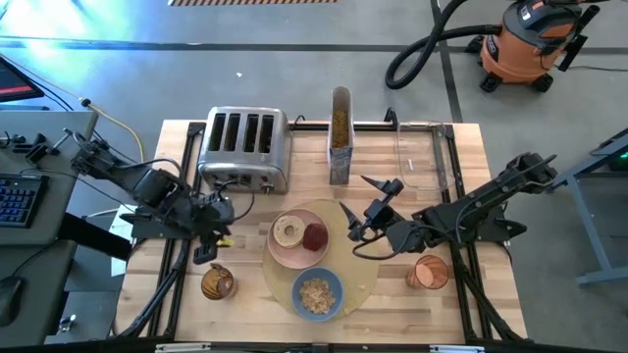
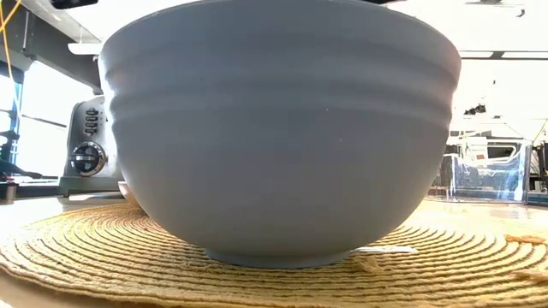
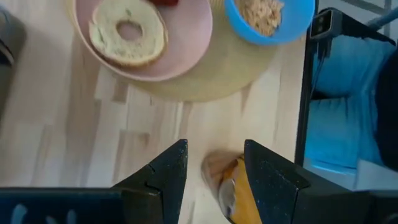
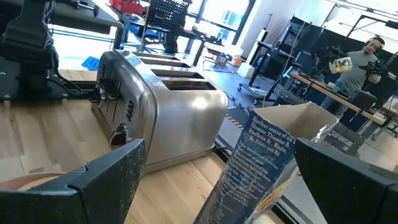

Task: Arrange a breakfast setting
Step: Put the spoon on the brown tablemat to the right of the blue bowl

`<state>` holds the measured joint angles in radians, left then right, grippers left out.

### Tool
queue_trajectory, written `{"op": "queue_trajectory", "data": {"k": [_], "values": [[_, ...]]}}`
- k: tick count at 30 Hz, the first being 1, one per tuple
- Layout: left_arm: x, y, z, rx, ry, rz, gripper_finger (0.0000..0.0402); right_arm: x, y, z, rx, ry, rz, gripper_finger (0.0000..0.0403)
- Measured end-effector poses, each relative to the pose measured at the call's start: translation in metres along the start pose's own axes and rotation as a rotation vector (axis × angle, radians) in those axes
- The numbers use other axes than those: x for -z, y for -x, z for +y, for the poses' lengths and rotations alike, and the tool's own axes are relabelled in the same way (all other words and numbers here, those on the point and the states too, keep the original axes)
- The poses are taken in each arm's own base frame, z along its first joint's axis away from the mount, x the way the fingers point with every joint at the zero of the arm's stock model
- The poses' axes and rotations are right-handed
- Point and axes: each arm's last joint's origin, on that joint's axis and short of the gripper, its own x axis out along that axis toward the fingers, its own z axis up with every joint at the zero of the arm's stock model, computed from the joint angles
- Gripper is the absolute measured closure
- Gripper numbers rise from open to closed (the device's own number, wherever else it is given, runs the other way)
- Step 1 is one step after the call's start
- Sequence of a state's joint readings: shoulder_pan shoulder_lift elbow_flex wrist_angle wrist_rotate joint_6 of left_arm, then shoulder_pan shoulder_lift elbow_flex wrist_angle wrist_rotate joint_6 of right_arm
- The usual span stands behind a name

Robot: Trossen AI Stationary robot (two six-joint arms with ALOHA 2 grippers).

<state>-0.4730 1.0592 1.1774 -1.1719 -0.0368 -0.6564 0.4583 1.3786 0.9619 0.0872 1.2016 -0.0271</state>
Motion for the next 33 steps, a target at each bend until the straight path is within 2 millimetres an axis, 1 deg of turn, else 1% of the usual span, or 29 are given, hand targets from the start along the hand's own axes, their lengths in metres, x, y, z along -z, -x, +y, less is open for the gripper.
{"op": "queue_trajectory", "data": {"k": [6, 10, 17, 23, 27, 33], "values": [[0.012, 0.0, -0.006, -0.023, 0.043, 0.056, 0.0252, 0.0, 0.0, 0.0, 0.0, 0.001, 0.0, 0.0006], [0.02, -0.008, -0.008, -0.046, 0.052, 0.087, 0.0252, 0.0, 0.0, 0.0, 0.0, 0.001, 0.001, 0.0006], [0.031, -0.015, -0.012, -0.047, 0.063, 0.127, 0.0252, 0.002, 0.0, 0.0, 0.0, 0.015, 0.007, 0.0006], [0.043, -0.025, -0.013, -0.068, 0.079, 0.165, 0.0252, 0.003, 0.0, 0.0, -0.001, 0.004, 0.012, 0.0006], [0.044, -0.027, -0.017, -0.047, 0.072, 0.157, 0.0252, 0.003, 0.0, 0.0, -0.001, 0.008, 0.014, 0.0006], [0.049, -0.029, -0.018, -0.056, 0.108, 0.168, 0.0252, 0.003, 0.0, 0.0, -0.001, 0.006, 0.014, 0.0006]]}}
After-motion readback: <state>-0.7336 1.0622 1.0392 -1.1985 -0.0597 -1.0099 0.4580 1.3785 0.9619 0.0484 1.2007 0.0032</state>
